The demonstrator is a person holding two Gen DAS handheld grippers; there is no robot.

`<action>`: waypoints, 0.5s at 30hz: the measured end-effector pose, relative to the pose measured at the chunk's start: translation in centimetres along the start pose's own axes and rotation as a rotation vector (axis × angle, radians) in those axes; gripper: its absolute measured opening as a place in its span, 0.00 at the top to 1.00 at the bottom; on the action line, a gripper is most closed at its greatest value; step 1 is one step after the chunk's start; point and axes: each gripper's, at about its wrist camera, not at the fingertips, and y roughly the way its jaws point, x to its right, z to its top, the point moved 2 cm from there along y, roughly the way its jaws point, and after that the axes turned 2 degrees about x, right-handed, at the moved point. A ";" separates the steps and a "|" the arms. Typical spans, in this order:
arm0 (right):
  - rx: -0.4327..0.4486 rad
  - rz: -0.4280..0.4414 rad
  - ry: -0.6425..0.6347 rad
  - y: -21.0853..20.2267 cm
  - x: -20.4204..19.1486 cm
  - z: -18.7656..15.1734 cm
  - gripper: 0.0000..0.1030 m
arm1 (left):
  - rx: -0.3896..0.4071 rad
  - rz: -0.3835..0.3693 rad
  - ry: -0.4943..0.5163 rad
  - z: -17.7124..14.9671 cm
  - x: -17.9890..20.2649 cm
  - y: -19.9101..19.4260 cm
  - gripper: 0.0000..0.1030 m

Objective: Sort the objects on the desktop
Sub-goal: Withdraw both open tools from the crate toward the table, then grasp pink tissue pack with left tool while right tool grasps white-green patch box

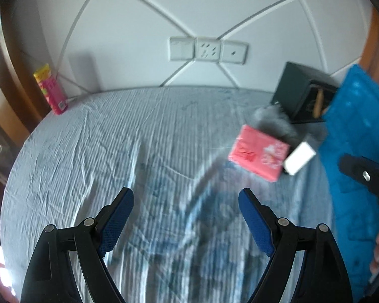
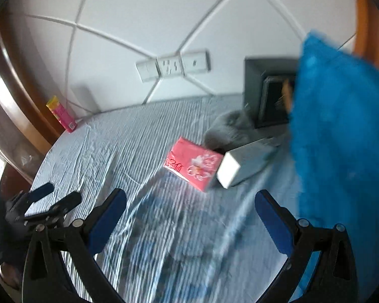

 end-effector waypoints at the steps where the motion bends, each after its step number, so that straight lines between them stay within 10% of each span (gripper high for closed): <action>1: -0.017 0.010 0.009 2.0 0.3 0.5 0.00 | -0.006 0.007 -0.009 0.1 -0.1 1.5 0.17; 15: -0.038 -0.241 -0.029 15.2 6.0 4.8 0.00 | -0.200 -0.082 0.121 0.5 8.5 17.8 0.22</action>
